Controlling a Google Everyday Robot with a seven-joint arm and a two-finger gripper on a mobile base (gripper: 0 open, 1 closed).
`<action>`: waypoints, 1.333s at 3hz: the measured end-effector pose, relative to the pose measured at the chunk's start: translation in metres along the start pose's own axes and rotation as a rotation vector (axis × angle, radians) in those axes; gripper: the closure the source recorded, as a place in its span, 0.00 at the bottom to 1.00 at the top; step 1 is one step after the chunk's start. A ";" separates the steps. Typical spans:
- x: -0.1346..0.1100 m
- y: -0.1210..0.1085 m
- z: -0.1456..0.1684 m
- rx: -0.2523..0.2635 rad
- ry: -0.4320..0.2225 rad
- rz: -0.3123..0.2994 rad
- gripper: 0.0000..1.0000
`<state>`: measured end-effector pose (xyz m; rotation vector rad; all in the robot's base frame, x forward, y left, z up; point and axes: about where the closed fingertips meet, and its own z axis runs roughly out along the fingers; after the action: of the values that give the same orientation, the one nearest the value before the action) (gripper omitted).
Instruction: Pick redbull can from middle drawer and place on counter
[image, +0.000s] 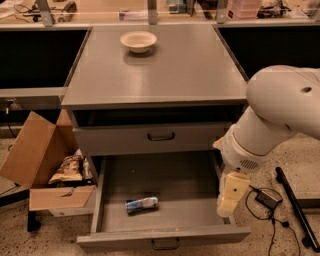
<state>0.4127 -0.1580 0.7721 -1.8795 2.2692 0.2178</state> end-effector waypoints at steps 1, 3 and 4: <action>0.000 -0.006 0.016 0.011 0.009 -0.002 0.00; -0.043 -0.047 0.140 -0.015 -0.057 -0.173 0.00; -0.061 -0.058 0.190 -0.076 -0.126 -0.219 0.00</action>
Offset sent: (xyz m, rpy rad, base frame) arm 0.0545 0.0477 -0.1236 -0.0162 -0.0728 0.1558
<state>0.4897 -0.0671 0.6026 -2.0699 1.9829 0.3827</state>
